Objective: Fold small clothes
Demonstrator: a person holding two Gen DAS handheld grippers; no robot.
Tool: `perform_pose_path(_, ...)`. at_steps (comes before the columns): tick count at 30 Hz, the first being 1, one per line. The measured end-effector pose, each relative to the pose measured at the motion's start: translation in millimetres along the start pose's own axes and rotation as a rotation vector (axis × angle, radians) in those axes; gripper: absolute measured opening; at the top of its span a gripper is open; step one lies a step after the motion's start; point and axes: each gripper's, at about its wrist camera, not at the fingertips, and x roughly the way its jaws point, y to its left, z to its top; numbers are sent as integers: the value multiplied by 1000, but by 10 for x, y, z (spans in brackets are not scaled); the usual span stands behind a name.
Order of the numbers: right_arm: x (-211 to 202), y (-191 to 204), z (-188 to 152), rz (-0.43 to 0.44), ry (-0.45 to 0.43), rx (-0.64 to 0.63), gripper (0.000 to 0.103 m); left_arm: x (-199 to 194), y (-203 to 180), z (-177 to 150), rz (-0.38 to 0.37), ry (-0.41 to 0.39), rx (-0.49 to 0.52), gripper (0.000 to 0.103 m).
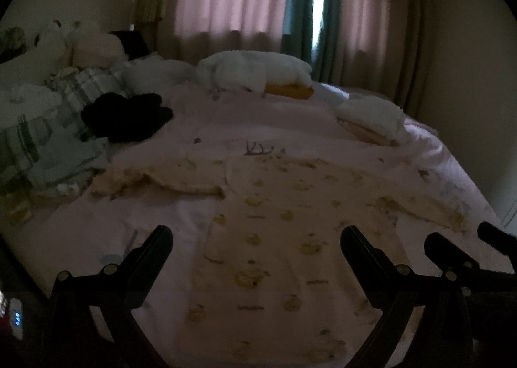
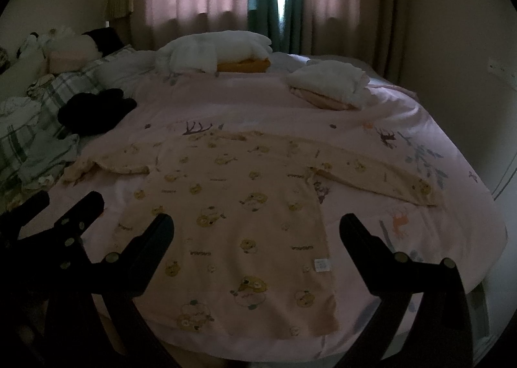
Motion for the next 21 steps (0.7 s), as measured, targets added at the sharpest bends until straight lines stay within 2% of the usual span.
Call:
perform_pose_path(5, -9, -17, 8, -6, -4, 4, 103, 30, -14, 3, 13, -5, 11, 103)
perform_pose_path(8, 33, -61, -24, 11, -21, 12, 103, 120, 33, -15, -38, -50, -46, 103)
perform_pose_path(10, 133, -137, -113, 32, -18, 47, 103, 245, -14, -62, -13, -75, 21, 103)
perform_pose_path(12, 299, -152, -211, 53, -6, 58, 103, 395, -5, -181, 57, -127, 46, 103)
perform_pose_path(13, 431, -148, -283, 47, -2, 62, 103, 539, 40, -272, 77, -97, 41, 103)
perform_pose_path(15, 670, -134, -390, 20, 20, 83, 103, 705, 115, -386, 28, -39, 20, 103)
perform_pose_path(17, 934, -112, -469, -6, 63, 107, 103, 861, 235, -471, -47, 2, -94, 103)
perform_pose_path(19, 1073, -80, -519, -48, 70, 95, 103, 934, 272, -477, -116, 15, -170, 103)
perform_pose_path(21, 1121, -71, -533, -73, 71, 84, 103, 1013, 166, -426, -196, 28, -167, 103)
